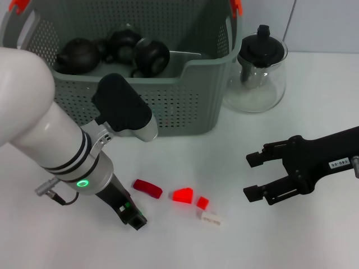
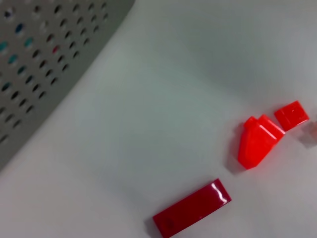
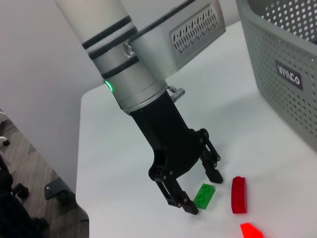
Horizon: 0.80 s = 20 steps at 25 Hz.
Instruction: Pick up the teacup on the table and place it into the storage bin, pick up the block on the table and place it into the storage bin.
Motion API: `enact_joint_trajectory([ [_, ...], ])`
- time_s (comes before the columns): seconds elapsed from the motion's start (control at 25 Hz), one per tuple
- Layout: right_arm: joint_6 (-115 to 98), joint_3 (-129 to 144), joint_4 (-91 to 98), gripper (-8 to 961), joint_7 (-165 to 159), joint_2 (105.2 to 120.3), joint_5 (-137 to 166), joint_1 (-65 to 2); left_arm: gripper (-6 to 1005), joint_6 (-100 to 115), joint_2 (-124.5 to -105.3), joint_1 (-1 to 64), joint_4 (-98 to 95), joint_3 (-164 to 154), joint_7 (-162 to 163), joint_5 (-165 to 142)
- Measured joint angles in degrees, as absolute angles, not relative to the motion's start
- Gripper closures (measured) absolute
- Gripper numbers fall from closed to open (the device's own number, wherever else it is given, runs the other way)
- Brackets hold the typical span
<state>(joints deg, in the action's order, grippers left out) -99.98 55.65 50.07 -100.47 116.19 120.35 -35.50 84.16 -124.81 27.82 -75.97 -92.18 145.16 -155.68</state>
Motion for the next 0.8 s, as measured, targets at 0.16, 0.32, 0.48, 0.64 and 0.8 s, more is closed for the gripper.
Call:
enact_joint_trajectory([
  [0.16, -100.0, 55.6, 50.3, 30, -100.5, 116.19, 120.3, -35.5, 315, 84.1, -124.8, 27.8, -75.8, -92.3, 145.1, -156.1],
  [0.32, -100.1, 54.9, 50.4, 30, -100.5, 116.22, 120.2, -35.5, 443, 84.1, -124.81, 27.8, -75.8, -92.3, 144.9, -156.2],
  [0.48, -100.3, 54.3, 50.4, 31, -100.4, 116.02, 120.3, -35.5, 555, 84.9, -124.81, 27.8, -76.8, -91.9, 144.9, -156.2],
  [0.64, -100.4, 53.9, 50.1, 29, -100.3, 115.19, 120.5, -35.5, 594, 87.8, -124.8, 26.8, -82.1, -88.3, 145.1, -155.3],
  [0.8, -100.7, 52.1, 49.4, 29, -100.3, 113.82, 120.5, -34.9, 589, 93.9, -124.65, 24.8, -93.6, -76.2, 143.2, -145.0],
])
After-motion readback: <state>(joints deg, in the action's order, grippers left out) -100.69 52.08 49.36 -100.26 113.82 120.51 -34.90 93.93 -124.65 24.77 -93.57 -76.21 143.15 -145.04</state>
